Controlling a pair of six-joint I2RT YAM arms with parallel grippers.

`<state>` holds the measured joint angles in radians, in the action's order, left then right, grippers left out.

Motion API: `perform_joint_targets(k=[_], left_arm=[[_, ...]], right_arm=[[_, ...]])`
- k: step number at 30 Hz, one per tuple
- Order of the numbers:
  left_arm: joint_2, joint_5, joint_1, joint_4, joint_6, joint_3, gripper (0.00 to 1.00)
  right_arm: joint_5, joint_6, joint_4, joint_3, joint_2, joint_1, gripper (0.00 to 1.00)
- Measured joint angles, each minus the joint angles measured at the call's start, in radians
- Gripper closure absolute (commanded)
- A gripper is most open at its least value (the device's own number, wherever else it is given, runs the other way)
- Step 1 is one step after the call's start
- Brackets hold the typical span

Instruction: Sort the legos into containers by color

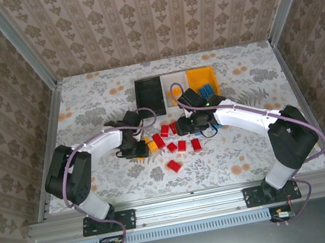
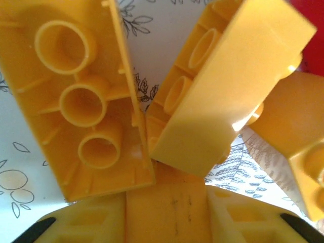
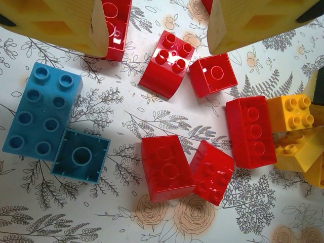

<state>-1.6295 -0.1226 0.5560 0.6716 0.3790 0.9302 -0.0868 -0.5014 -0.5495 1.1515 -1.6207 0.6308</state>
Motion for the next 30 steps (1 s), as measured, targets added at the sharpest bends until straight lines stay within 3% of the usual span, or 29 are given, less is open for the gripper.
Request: perform_joint_targets(k=[6, 10, 15, 20, 30], left_arm=[[0.018, -0.01, 0.0, 0.014, -0.002, 0.003, 0.75], [0.124, -0.04, 0.006, 0.053, 0.007, 0.031, 0.74], [0.172, -0.083, 0.021, 0.051, 0.011, 0.261, 0.73], [-0.016, -0.106, 0.055, 0.007, -0.008, 0.581, 0.73], [-0.546, -0.107, 0.086, 0.039, -0.095, 1.123, 0.73]], right_arm=[[0.003, 0.0, -0.006, -0.003, 0.058, -0.019, 0.45], [0.003, -0.005, 0.003, -0.06, 0.166, -0.078, 0.45], [0.004, -0.027, 0.007, -0.166, 0.32, -0.169, 0.45], [0.004, -0.043, 0.01, -0.246, 0.407, -0.189, 0.45], [0.004, -0.08, 0.008, -0.347, 0.531, -0.189, 0.44]])
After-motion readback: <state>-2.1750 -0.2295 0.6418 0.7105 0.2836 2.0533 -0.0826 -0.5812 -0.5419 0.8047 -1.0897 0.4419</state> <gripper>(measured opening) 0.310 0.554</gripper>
